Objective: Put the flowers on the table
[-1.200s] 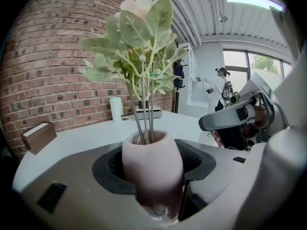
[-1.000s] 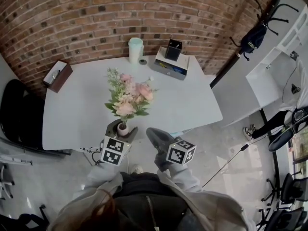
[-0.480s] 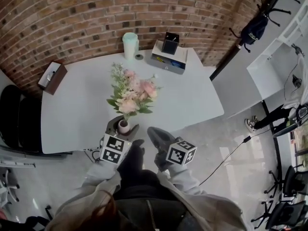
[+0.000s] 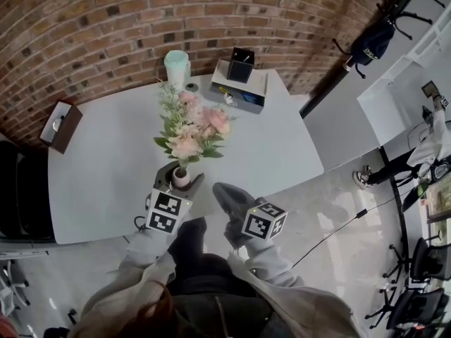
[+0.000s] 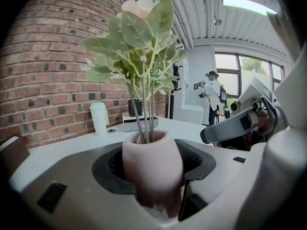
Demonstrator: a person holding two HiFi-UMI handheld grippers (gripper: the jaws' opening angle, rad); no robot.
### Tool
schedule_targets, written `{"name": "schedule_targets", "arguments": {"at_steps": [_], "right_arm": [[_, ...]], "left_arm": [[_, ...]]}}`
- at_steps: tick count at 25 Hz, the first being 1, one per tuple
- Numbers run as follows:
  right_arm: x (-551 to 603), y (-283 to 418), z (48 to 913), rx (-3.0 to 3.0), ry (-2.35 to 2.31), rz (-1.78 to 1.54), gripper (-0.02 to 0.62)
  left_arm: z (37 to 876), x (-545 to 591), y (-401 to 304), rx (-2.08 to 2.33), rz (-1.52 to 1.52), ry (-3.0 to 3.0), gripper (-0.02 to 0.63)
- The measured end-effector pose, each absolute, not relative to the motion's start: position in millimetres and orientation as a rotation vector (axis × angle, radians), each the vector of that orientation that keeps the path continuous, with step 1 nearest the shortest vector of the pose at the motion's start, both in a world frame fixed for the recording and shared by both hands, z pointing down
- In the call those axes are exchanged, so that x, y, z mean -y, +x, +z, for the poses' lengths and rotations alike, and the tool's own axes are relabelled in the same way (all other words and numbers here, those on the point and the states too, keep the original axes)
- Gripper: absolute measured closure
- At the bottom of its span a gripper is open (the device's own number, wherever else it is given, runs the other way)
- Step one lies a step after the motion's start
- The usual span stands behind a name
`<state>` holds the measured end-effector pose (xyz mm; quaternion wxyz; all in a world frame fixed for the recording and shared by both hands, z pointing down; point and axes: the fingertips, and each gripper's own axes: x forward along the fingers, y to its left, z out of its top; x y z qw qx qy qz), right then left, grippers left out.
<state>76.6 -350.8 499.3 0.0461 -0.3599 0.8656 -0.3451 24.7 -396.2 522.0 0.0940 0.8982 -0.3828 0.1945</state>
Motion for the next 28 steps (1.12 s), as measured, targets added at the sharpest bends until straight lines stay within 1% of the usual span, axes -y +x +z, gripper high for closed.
{"name": "schedule_targets", "arguments": {"at_steps": [16, 28], "right_arm": [[479, 87, 518, -2.574, -1.100, -1.156, 0.594], [521, 103, 557, -2.564, -1.214, -1.221, 0.594]], "left_arm": [[548, 520, 39, 1.212, 0.495, 2.621, 0.351], [587, 576, 63, 1.243, 0.538, 2.673, 0.351]]}}
